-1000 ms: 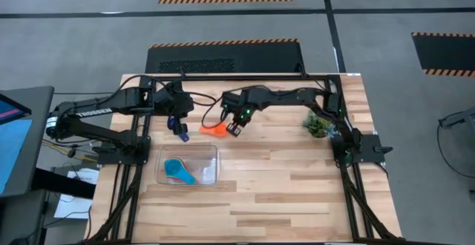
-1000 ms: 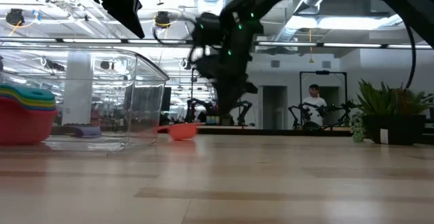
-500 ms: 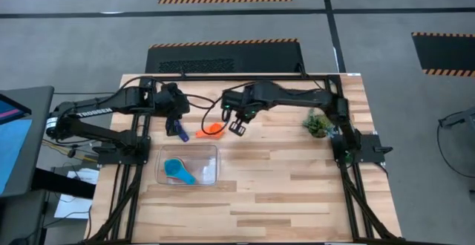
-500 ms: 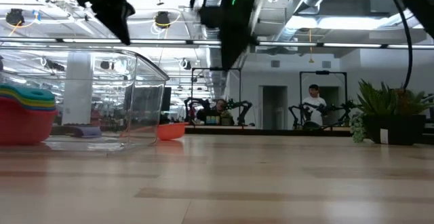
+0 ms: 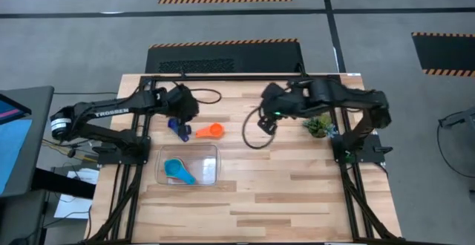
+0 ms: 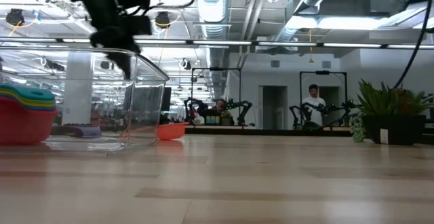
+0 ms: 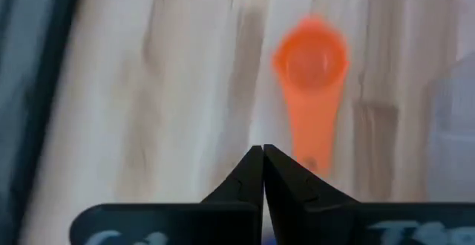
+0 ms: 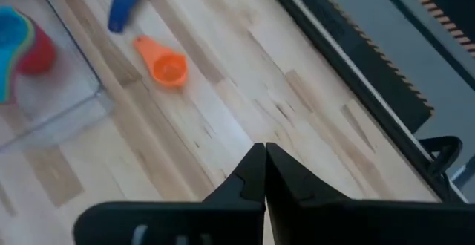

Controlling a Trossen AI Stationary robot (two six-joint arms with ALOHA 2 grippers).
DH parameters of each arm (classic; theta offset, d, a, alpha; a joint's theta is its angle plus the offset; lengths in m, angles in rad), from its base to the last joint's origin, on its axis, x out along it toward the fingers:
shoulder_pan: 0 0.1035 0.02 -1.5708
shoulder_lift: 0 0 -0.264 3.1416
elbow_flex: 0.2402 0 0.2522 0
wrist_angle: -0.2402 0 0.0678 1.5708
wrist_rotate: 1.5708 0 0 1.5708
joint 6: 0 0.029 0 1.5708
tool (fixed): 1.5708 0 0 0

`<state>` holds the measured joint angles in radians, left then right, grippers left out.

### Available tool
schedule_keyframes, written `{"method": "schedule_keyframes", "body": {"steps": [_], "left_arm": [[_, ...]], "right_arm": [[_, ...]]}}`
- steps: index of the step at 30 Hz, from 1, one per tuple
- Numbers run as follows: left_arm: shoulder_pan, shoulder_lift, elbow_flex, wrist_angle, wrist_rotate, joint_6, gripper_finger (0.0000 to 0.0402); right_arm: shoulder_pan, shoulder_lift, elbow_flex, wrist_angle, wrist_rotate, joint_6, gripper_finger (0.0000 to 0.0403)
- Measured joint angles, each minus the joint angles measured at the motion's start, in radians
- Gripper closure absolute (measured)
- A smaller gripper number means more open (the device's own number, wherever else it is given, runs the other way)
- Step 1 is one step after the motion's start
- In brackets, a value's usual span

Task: Nest measuring cups in basket
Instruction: Stack the orange measuring cup on the light blue measuring cup in the transparent bin

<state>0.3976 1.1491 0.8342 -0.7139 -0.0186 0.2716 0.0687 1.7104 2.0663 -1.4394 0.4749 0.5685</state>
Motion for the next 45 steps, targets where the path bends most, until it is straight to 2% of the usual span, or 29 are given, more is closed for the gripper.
{"method": "schedule_keyframes", "body": {"steps": [3,8,15,20,24,31,45], "left_arm": [[-0.006,0.076,0.033,0.094,0.006,0.144,0.0402],[-0.017,0.284,0.141,0.077,0.016,0.297,0.0400],[-0.054,0.520,0.403,-0.252,0.067,0.350,0.0353],[-0.079,0.603,0.500,-0.259,0.078,0.449,0.0305],[-0.096,0.641,0.508,-0.232,0.071,0.548,0.0269],[-0.103,0.672,0.507,-0.164,0.049,0.559,0.0225],[-0.103,0.821,0.506,-0.098,-0.014,0.581,0.0231]], "right_arm": [[0.040,-0.045,0.000,-0.006,0.035,0.043,0.0387],[0.101,-0.081,0.000,-0.049,0.086,0.113,0.0387],[0.160,-0.090,-0.009,-0.128,0.106,0.214,0.0382],[0.191,-0.080,-0.010,-0.132,0.110,0.214,0.0387],[0.223,-0.076,-0.010,-0.132,0.113,0.213,0.0385],[0.282,-0.076,-0.010,-0.131,0.154,0.215,0.0386],[0.352,-0.076,-0.010,-0.132,0.156,0.248,0.0387]]}}
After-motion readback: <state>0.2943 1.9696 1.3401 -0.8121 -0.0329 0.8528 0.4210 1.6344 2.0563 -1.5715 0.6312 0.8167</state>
